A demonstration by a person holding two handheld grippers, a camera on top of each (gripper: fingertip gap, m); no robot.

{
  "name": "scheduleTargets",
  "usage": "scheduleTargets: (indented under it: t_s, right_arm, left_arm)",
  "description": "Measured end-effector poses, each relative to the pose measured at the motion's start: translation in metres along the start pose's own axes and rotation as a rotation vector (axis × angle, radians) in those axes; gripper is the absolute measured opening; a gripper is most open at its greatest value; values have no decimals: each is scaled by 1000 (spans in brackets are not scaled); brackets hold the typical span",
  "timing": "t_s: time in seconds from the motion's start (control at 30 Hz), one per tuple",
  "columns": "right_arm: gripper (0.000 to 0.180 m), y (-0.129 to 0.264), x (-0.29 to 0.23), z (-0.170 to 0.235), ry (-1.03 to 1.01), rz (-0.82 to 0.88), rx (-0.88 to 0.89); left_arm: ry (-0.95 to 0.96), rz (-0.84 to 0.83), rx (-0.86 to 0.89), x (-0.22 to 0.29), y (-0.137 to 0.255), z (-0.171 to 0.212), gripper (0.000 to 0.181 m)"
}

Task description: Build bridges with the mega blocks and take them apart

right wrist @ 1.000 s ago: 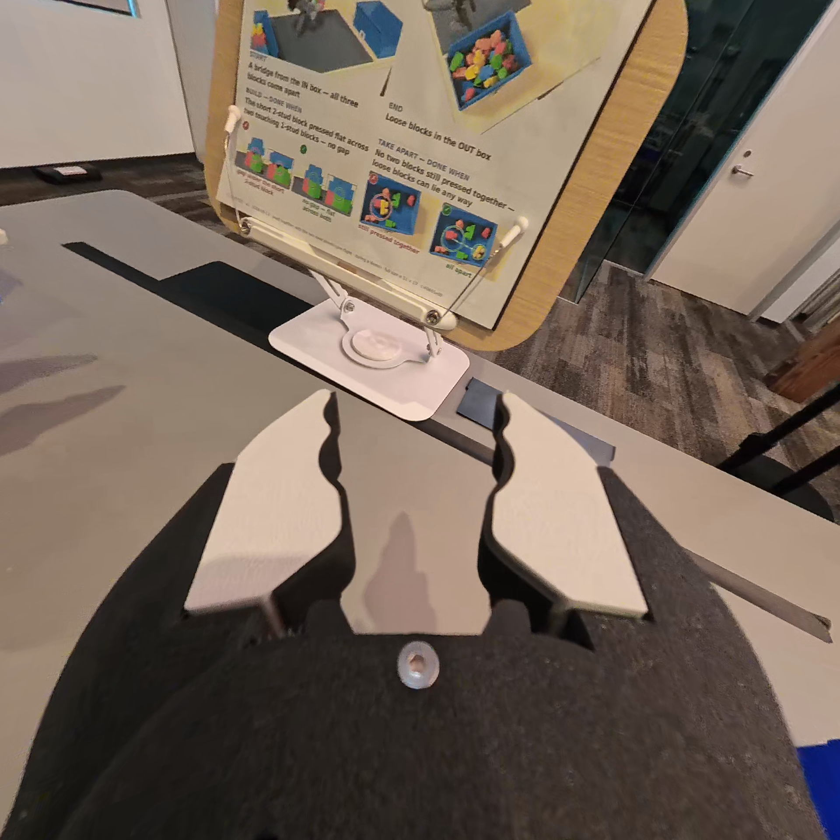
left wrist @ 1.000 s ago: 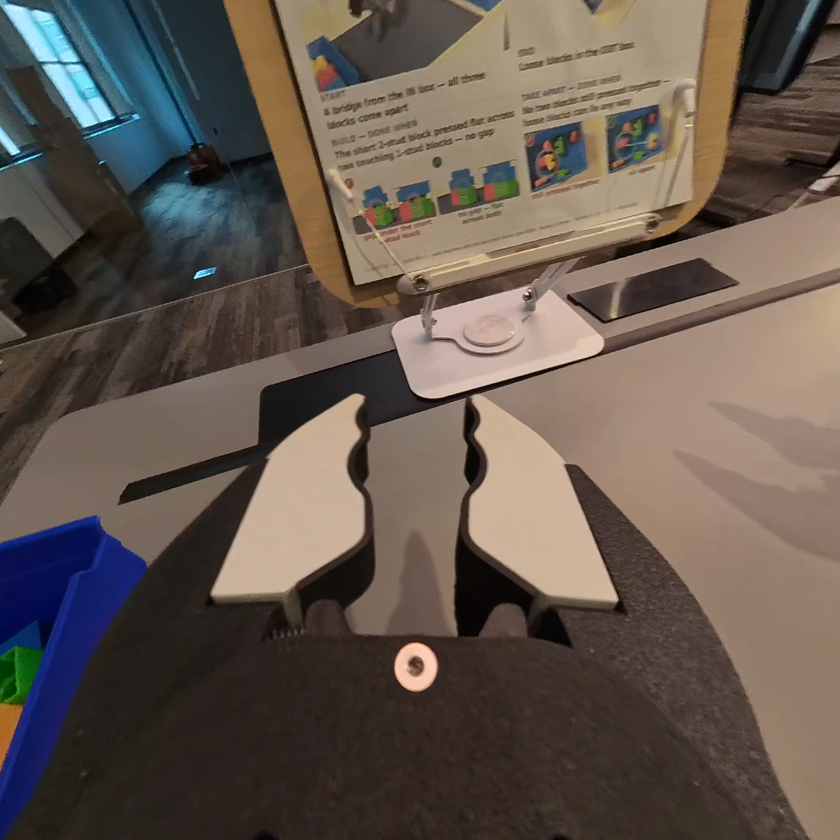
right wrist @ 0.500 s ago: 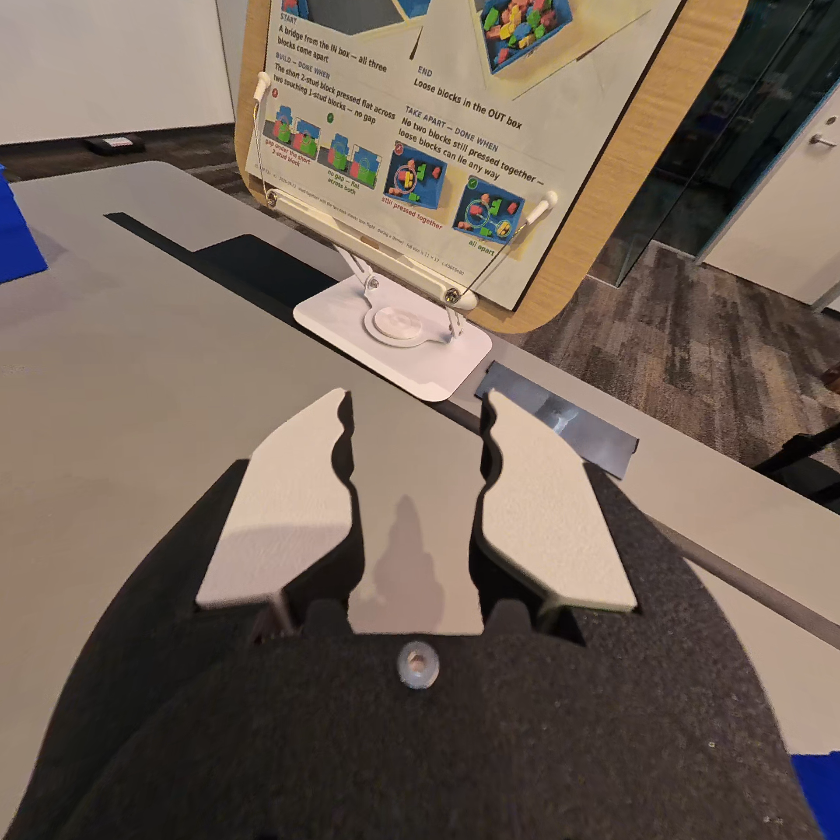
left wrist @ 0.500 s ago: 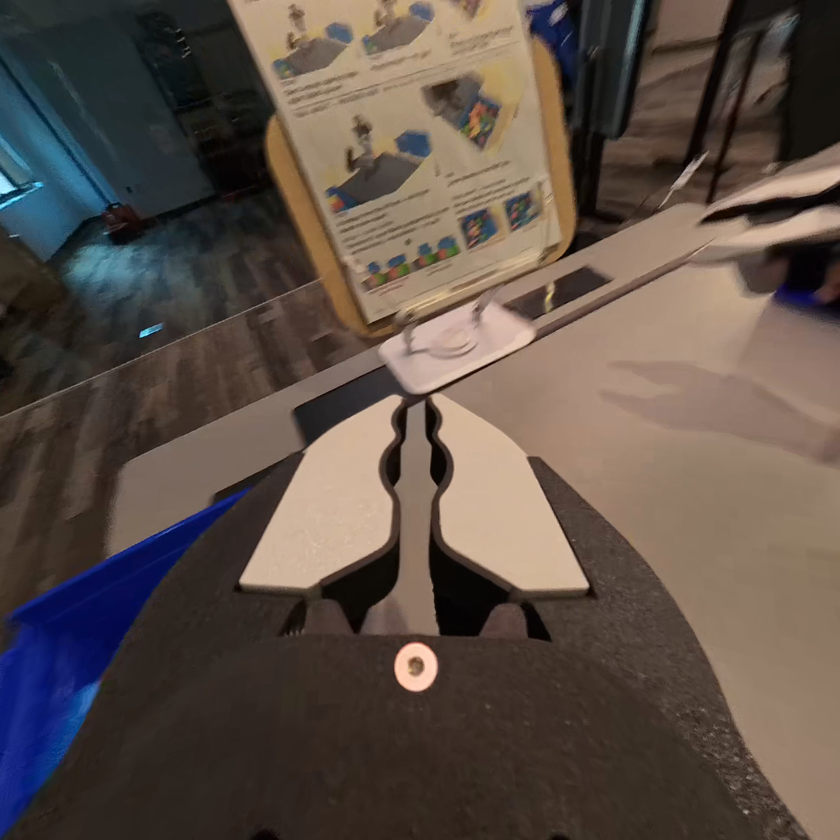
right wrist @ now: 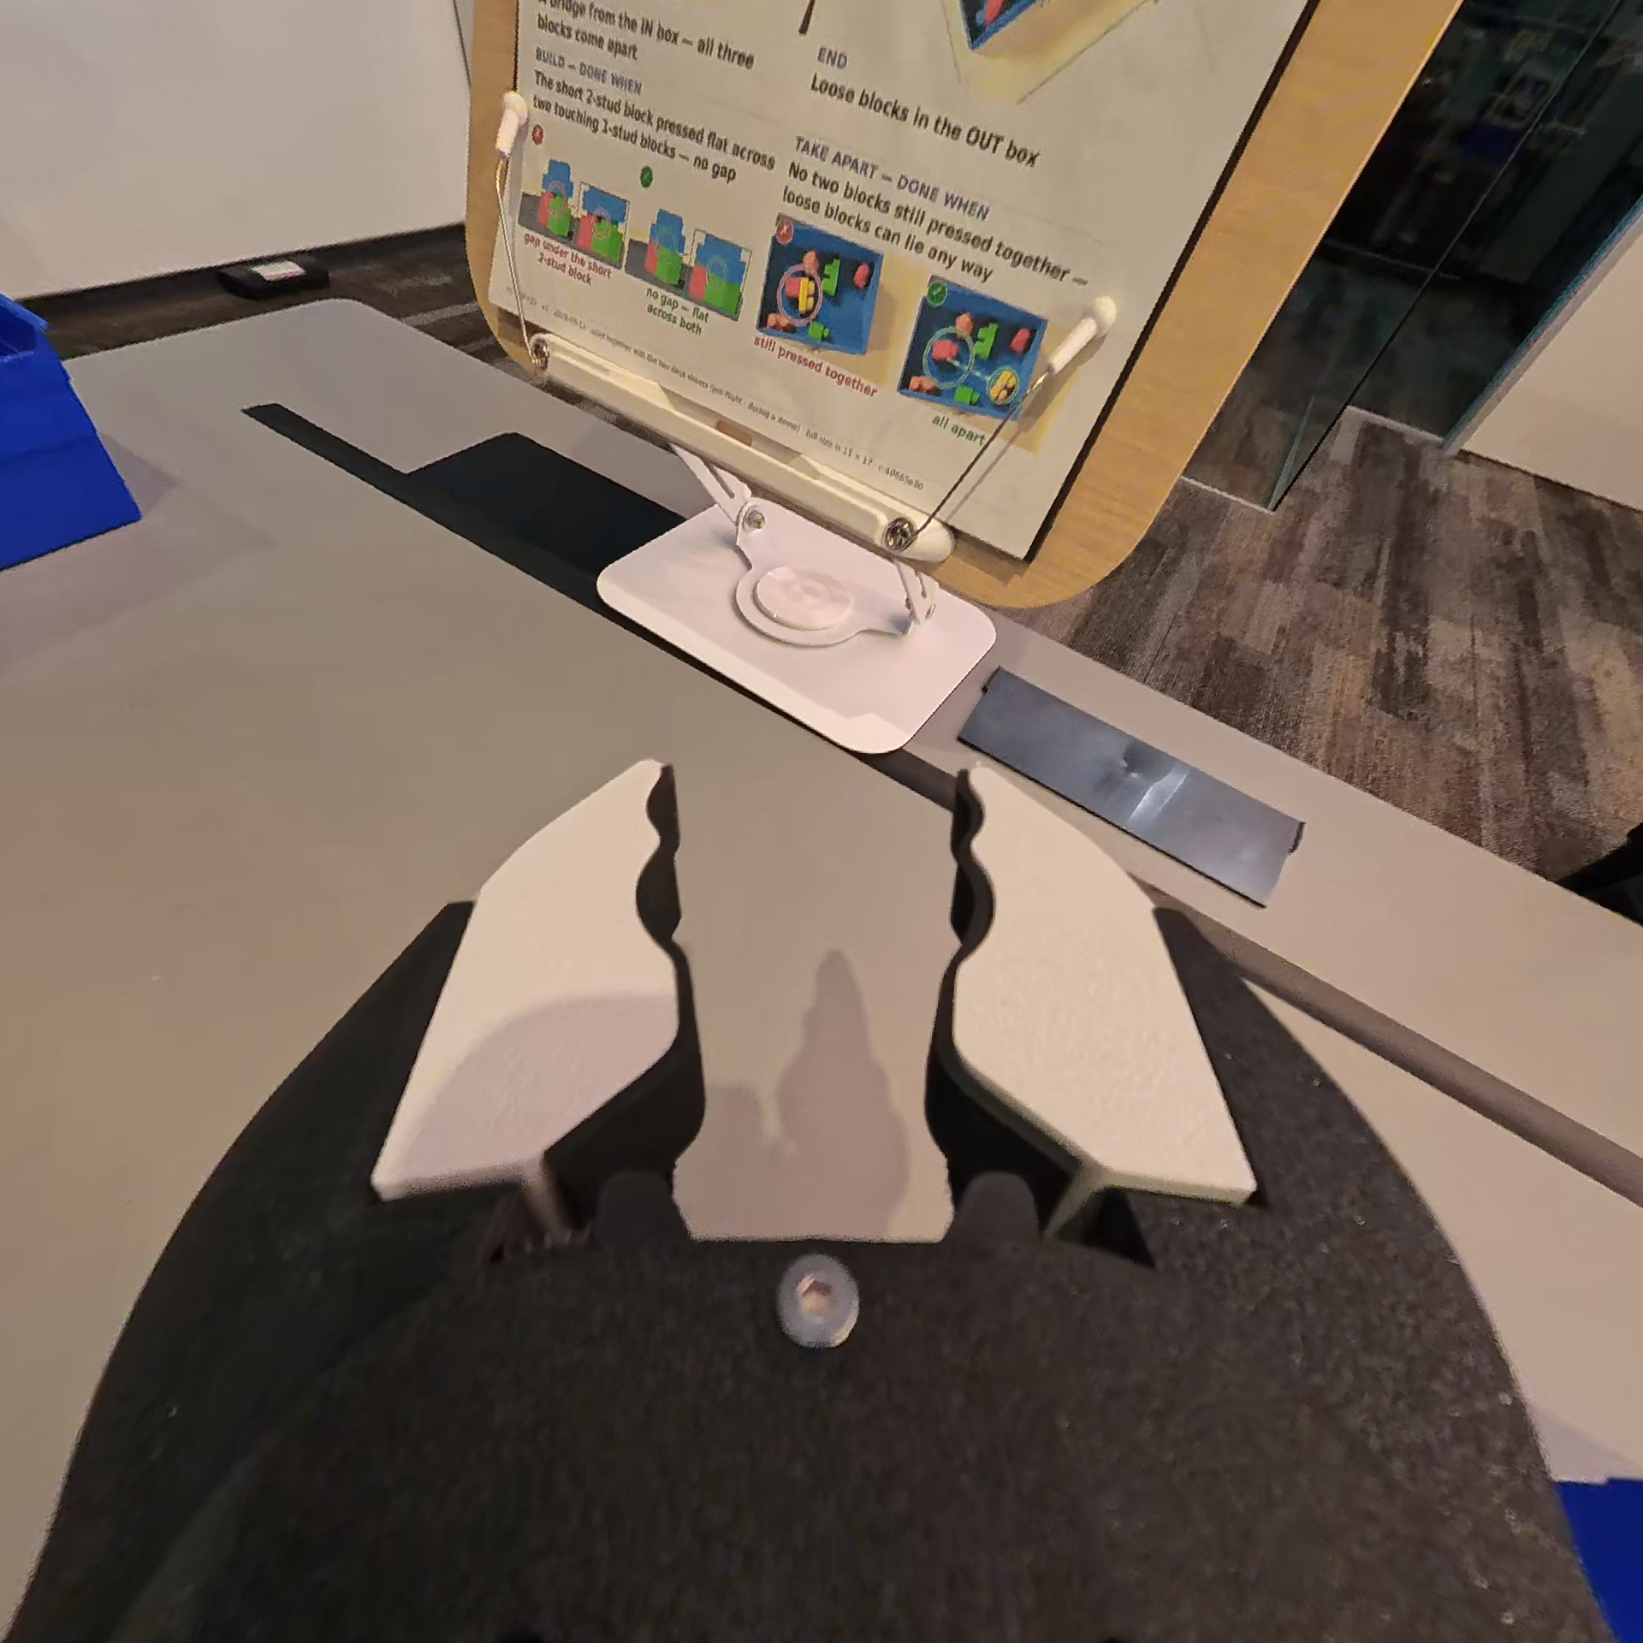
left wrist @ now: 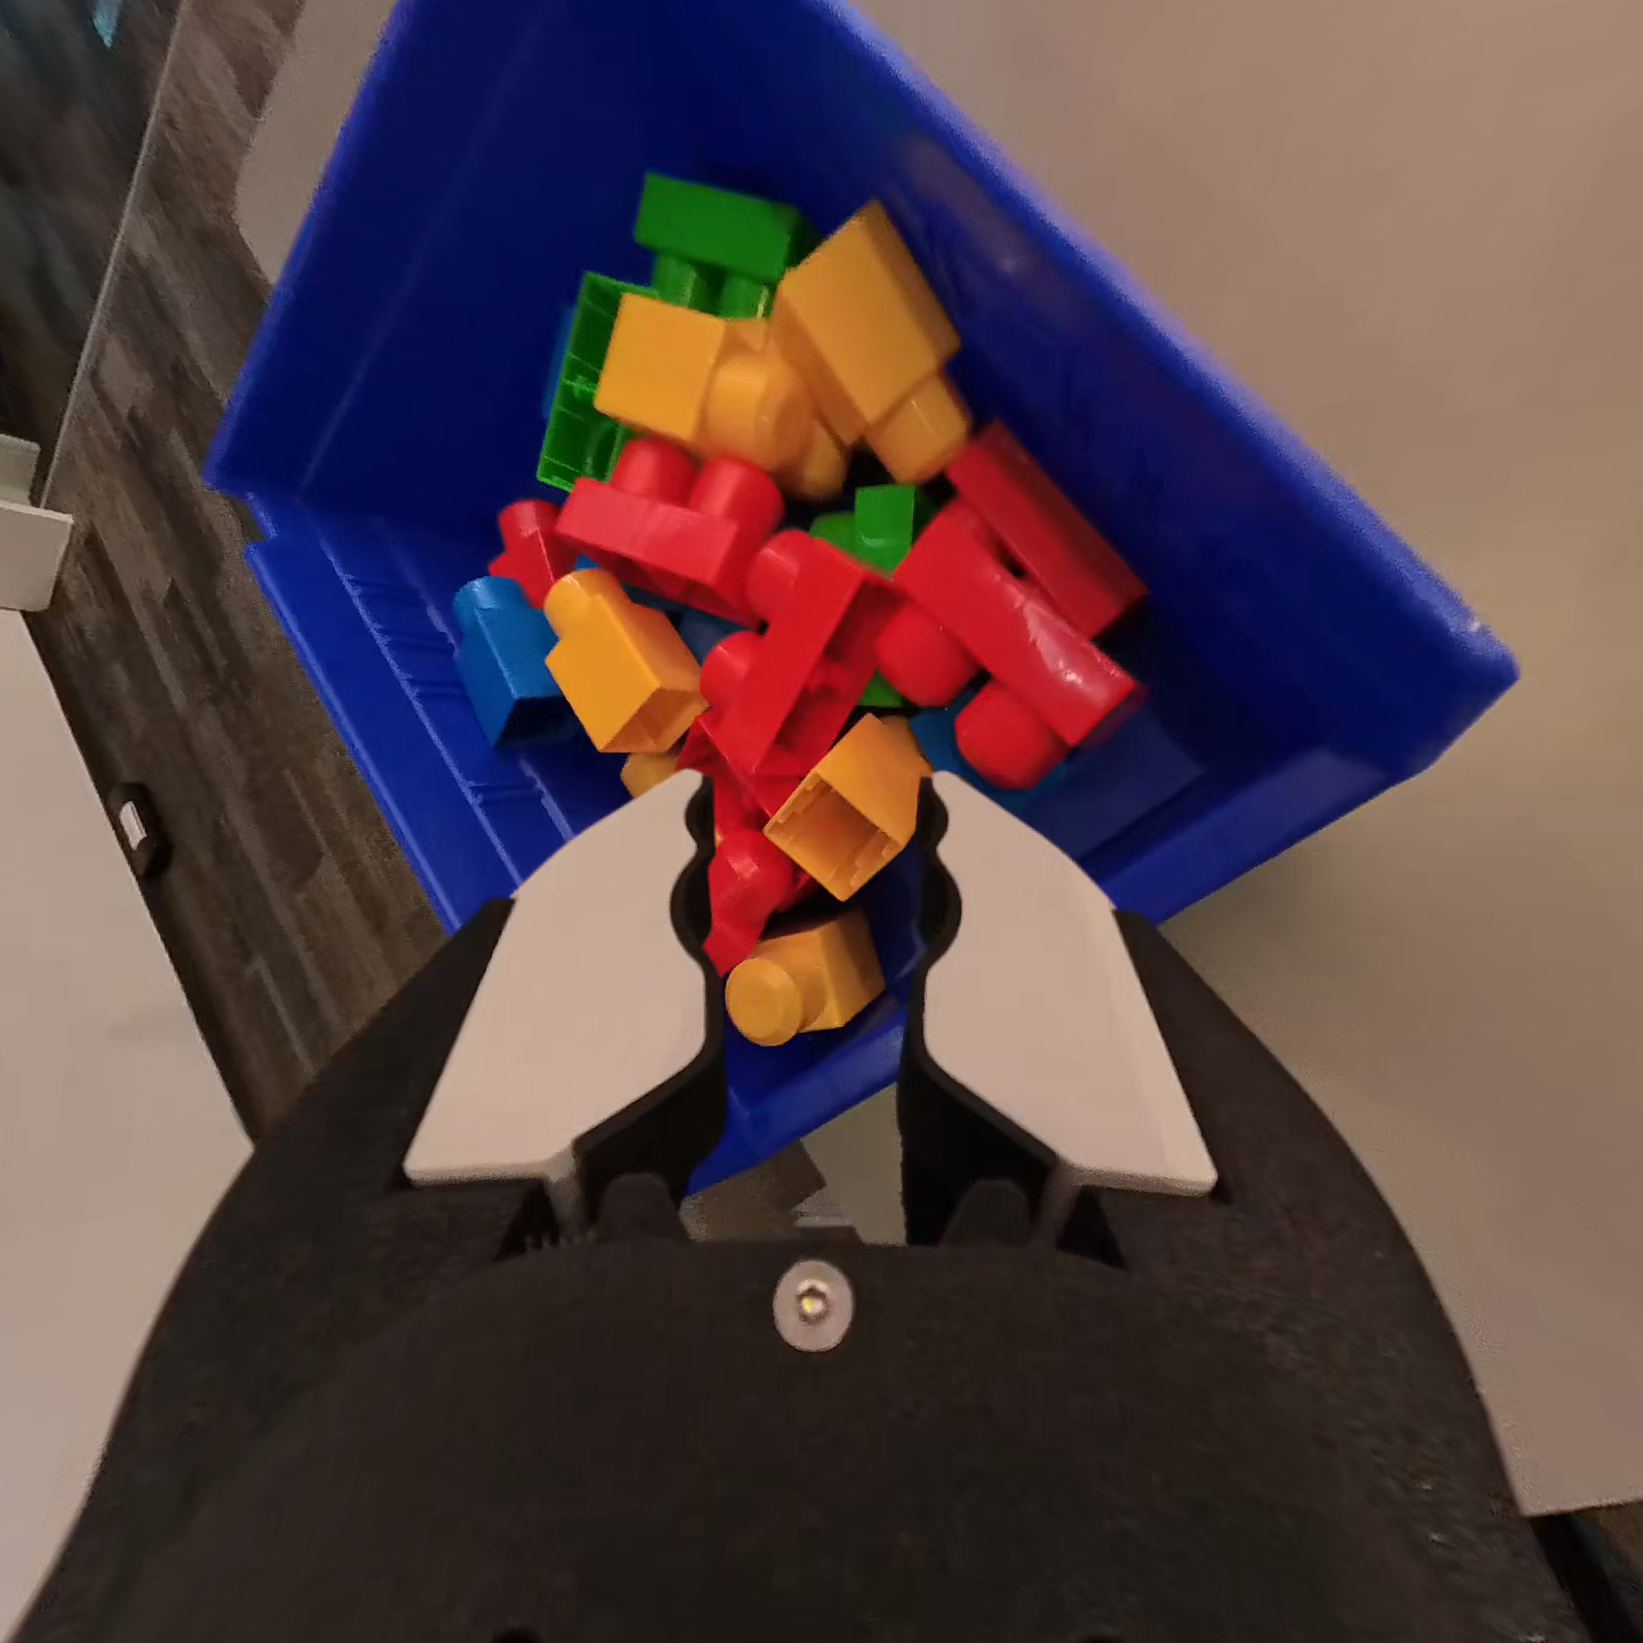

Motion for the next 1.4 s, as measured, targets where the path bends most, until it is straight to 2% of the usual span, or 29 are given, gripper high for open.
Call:
scheduleTargets:
  t_s: [0.03,0.37,0.63,0.83,1.07,1.17,1.3,1.4]
  right_arm:
    - [59,-1,0,2,2,-1,-8]
    - [60,-10,-3,8,32,11,-54]
    - [60,-17,-10,14,59,-1,-91]
    - [60,-21,-14,18,74,-10,-110]
    - [59,-25,-23,19,83,-37,-116]
    - [59,-26,-27,20,96,-42,-120]
    - [59,-25,-30,19,88,-60,-113]
    - [59,-26,-35,18,95,-70,-112]
  left_arm:
    - [-26,11,-16,1,-4,2,43]
    - [-288,-26,-335,1,-37,19,48]
    - [-304,-24,-342,-4,-57,28,45]
    - [-249,-70,-271,-10,-50,27,41]
    - [-123,-222,32,-15,18,-7,39]
    - [-135,-268,72,-10,32,-18,39]
    - [-93,-175,255,22,36,-56,39]
    - [-125,-118,335,65,17,-104,39]
Point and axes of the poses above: each gripper's, where its closed fingertips meet, y back along the fingers, z out of its underside, x = y × z across the jaws, the point moved 7 cm from there along y, back along the fingers, and after that the axes turned 13 degrees about z, right-handed, at the moved point
